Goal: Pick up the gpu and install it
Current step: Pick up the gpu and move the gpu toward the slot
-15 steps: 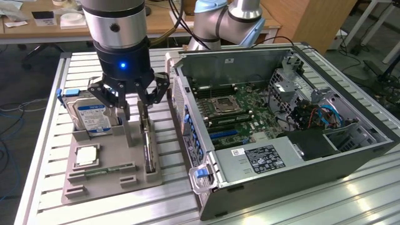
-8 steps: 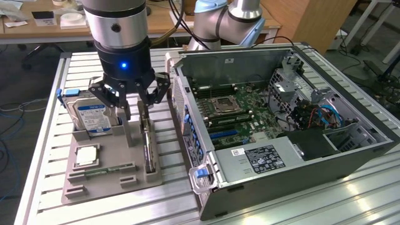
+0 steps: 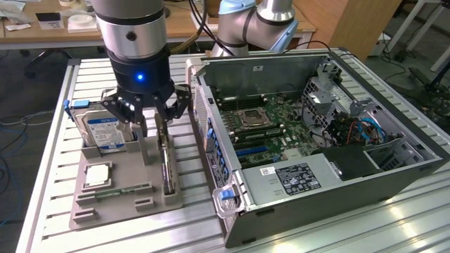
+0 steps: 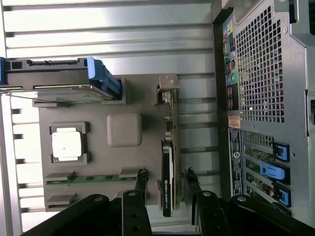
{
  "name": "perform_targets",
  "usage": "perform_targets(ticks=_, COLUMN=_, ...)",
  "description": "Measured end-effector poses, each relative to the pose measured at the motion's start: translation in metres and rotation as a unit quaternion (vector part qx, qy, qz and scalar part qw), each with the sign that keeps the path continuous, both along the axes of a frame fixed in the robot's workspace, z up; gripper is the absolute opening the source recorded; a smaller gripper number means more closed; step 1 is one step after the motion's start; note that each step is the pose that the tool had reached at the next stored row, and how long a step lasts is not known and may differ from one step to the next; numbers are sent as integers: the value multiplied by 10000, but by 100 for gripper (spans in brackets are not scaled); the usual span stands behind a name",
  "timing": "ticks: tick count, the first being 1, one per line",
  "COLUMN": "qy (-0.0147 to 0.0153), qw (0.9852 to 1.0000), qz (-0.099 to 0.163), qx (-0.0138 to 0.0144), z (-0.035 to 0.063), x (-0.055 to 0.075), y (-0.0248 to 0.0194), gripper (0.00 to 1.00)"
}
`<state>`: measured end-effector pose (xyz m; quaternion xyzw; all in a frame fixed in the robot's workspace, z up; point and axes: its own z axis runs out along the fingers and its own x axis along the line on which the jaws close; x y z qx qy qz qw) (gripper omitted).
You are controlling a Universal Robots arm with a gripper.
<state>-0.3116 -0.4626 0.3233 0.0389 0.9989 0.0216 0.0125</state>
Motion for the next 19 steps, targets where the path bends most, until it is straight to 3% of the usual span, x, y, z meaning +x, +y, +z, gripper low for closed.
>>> perform_targets(ticks=6, qy=0, qw=10000, qz=0, qx=0, z=-46, x=0, y=0, gripper=43)
perform_targets(ticks=19, qy=2, qw=10000, qz=0, qx=0, z=-51, x=39, y=0, gripper=43)
